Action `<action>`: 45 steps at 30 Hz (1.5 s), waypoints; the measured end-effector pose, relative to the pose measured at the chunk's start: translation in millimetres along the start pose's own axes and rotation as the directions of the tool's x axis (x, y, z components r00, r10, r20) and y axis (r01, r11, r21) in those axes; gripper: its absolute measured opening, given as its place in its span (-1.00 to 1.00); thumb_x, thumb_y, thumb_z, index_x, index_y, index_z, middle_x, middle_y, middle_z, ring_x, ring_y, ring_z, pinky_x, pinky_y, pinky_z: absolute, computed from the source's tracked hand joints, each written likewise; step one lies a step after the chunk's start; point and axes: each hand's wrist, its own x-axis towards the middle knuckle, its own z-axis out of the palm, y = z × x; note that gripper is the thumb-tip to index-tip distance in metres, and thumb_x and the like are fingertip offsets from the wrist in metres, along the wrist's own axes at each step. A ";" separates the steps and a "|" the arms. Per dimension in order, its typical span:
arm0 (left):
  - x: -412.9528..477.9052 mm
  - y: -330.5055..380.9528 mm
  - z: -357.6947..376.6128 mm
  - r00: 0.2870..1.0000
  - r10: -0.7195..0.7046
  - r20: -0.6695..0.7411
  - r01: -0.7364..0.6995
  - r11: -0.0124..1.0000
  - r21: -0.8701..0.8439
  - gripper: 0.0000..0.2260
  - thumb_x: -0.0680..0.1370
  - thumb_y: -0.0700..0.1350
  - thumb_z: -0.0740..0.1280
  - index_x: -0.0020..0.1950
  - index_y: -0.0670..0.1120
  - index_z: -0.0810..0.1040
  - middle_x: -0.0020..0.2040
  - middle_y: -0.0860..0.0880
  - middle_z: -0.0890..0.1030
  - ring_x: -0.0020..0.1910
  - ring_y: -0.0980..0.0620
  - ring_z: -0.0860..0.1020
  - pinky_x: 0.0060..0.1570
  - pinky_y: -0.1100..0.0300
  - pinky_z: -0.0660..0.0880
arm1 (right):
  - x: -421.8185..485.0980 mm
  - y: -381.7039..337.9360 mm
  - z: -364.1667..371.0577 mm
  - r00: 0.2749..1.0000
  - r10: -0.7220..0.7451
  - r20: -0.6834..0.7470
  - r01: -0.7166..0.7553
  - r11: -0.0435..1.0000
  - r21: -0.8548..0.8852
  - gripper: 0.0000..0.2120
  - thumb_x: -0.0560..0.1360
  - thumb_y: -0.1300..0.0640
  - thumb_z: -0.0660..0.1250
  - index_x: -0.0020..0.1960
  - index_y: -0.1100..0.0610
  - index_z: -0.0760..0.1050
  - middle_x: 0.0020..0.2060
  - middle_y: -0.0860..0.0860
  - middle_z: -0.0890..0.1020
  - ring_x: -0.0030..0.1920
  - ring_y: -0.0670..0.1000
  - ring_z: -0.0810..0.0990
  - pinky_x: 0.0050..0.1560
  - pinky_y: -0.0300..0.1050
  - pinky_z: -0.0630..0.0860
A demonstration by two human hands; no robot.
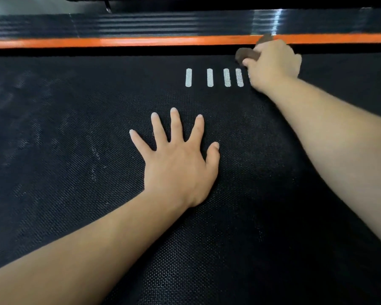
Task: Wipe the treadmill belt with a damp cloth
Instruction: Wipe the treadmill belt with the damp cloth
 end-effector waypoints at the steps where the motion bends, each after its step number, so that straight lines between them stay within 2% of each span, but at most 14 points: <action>1: -0.1 0.0 0.0 1.000 0.000 0.001 0.000 1.000 0.002 -0.38 0.62 0.35 -0.21 0.67 0.21 -0.13 0.70 -0.11 -0.15 0.63 -0.29 -0.27 0.44 -0.53 -0.26 | -5.1 -8.5 3.9 0.999 -0.025 0.021 0.025 1.000 0.006 -0.77 0.58 -0.13 0.30 0.00 -0.01 0.62 0.03 0.06 0.63 0.14 0.18 0.56 0.22 0.07 0.38; 5: 0.6 -0.3 -0.4 1.000 0.002 0.002 -0.002 1.000 -0.006 -0.38 0.62 0.35 -0.22 0.66 0.21 -0.13 0.70 -0.11 -0.15 0.63 -0.29 -0.27 0.43 -0.53 -0.26 | -38.7 -31.3 9.4 0.938 -0.335 0.085 0.330 0.941 0.074 -0.74 0.58 -0.19 0.29 0.13 -0.11 0.64 0.06 0.05 0.58 0.13 0.15 0.53 0.20 0.10 0.39; 7: 0.3 -0.8 -0.3 1.000 0.002 0.007 -0.002 1.000 -0.004 -0.38 0.62 0.35 -0.21 0.66 0.21 -0.13 0.70 -0.10 -0.15 0.63 -0.29 -0.27 0.44 -0.52 -0.26 | -19.1 -18.9 3.4 0.962 -0.265 0.070 0.268 0.963 -0.033 -0.71 0.58 -0.21 0.28 0.11 -0.06 0.64 0.07 0.08 0.60 0.16 0.20 0.54 0.17 0.10 0.37; 11: 0.1 -0.4 0.1 1.000 0.002 0.007 -0.002 1.000 -0.002 -0.39 0.63 0.35 -0.20 0.66 0.21 -0.13 0.70 -0.10 -0.15 0.63 -0.29 -0.26 0.44 -0.52 -0.25 | 14.9 13.2 -10.7 0.997 0.059 0.039 -0.059 0.998 -0.020 -0.72 0.55 -0.20 0.32 -0.08 0.02 0.58 -0.02 0.04 0.65 0.14 0.20 0.58 0.16 0.06 0.39; 17: -0.1 -0.7 1.3 1.000 -0.003 0.000 0.003 1.000 -0.006 -0.37 0.60 0.36 -0.25 0.66 0.21 -0.14 0.70 -0.11 -0.14 0.64 -0.28 -0.26 0.45 -0.52 -0.24 | -28.9 14.8 -12.7 0.953 -0.270 0.136 0.260 0.962 0.085 -0.75 0.56 -0.19 0.30 0.05 -0.08 0.65 -0.05 0.03 0.54 -0.01 0.13 0.50 0.13 0.07 0.41; 19: -0.1 -0.3 0.4 1.000 0.002 0.004 -0.002 1.000 -0.008 -0.37 0.60 0.36 -0.24 0.66 0.21 -0.13 0.70 -0.11 -0.14 0.64 -0.28 -0.25 0.45 -0.52 -0.24 | -4.0 28.5 -18.2 0.990 -0.112 0.081 0.114 0.993 -0.027 -0.71 0.54 -0.21 0.30 0.01 -0.02 0.63 -0.01 0.06 0.63 0.09 0.21 0.57 0.16 0.08 0.44; 21: -0.2 -0.3 0.4 1.000 0.006 0.000 -0.006 1.000 -0.012 -0.37 0.61 0.36 -0.23 0.66 0.21 -0.13 0.70 -0.11 -0.14 0.64 -0.29 -0.25 0.45 -0.52 -0.24 | 11.1 40.2 -22.5 0.998 0.068 0.007 -0.068 0.998 -0.007 -0.67 0.55 -0.21 0.31 0.06 0.03 0.63 0.07 0.09 0.65 0.17 0.24 0.58 0.21 0.08 0.46; 23: -0.9 -1.1 0.4 1.000 0.010 0.002 -0.010 1.000 -0.013 -0.37 0.61 0.36 -0.22 0.67 0.20 -0.13 0.70 -0.11 -0.14 0.64 -0.29 -0.24 0.44 -0.52 -0.24 | 1.6 37.2 -21.2 0.999 0.044 0.007 -0.044 0.999 0.010 -0.70 0.55 -0.19 0.31 0.03 0.02 0.63 0.04 0.09 0.64 0.15 0.23 0.58 0.19 0.06 0.44; 25: -0.2 -1.3 0.8 1.000 0.014 0.000 -0.014 1.000 -0.006 -0.37 0.61 0.36 -0.22 0.67 0.20 -0.13 0.70 -0.11 -0.13 0.64 -0.30 -0.24 0.44 -0.53 -0.23 | -23.1 30.6 -21.1 0.991 -0.099 0.093 0.093 0.993 0.076 -0.76 0.53 -0.18 0.33 -0.04 -0.05 0.64 -0.07 0.05 0.59 0.02 0.17 0.56 0.11 0.02 0.44; 28: 0.5 -1.5 2.1 1.000 0.005 -0.002 -0.005 1.000 -0.003 -0.37 0.61 0.36 -0.22 0.67 0.20 -0.13 0.70 -0.11 -0.13 0.64 -0.30 -0.24 0.45 -0.52 -0.23 | -56.1 37.0 -29.9 0.947 -0.271 0.171 0.258 0.961 0.098 -0.76 0.52 -0.20 0.32 0.02 -0.11 0.65 -0.05 0.02 0.54 -0.02 0.11 0.50 0.11 0.03 0.43; 34: -0.1 -0.5 1.4 1.000 -0.002 -0.003 0.002 1.000 -0.005 -0.37 0.62 0.36 -0.20 0.67 0.20 -0.10 0.70 -0.11 -0.12 0.64 -0.29 -0.23 0.45 -0.52 -0.24 | -22.1 58.4 -39.4 0.999 0.024 0.027 -0.025 0.999 0.022 -0.72 0.53 -0.19 0.32 -0.02 -0.01 0.65 0.00 0.10 0.66 0.12 0.25 0.59 0.17 0.10 0.49; 40: 0.6 -1.0 2.4 1.000 -0.002 -0.004 0.003 1.000 0.010 -0.37 0.61 0.37 -0.22 0.66 0.21 -0.10 0.70 -0.11 -0.11 0.64 -0.29 -0.21 0.45 -0.52 -0.22 | -103.8 47.6 -55.9 0.929 -0.308 0.205 0.286 0.950 0.128 -0.74 0.55 -0.18 0.34 0.12 -0.08 0.67 -0.01 0.06 0.59 0.03 0.18 0.55 0.13 0.10 0.47; 41: 0.6 -1.2 3.0 1.000 -0.003 -0.003 0.003 1.000 0.016 -0.36 0.60 0.37 -0.23 0.66 0.21 -0.09 0.70 -0.11 -0.10 0.64 -0.29 -0.21 0.45 -0.52 -0.22 | -97.0 55.4 -60.2 0.937 -0.292 0.192 0.281 0.956 0.082 -0.73 0.55 -0.17 0.35 0.10 -0.05 0.68 -0.04 0.06 0.57 0.03 0.21 0.56 0.10 0.07 0.48; 45: 1.1 -0.6 4.3 1.000 -0.005 0.001 0.005 1.000 0.013 -0.37 0.61 0.37 -0.21 0.67 0.21 -0.08 0.70 -0.10 -0.10 0.64 -0.29 -0.21 0.45 -0.52 -0.22 | -64.8 77.6 -64.2 0.998 0.029 0.054 -0.030 0.999 0.015 -0.70 0.53 -0.19 0.33 -0.02 0.02 0.67 -0.11 0.09 0.60 0.04 0.26 0.60 0.03 0.02 0.51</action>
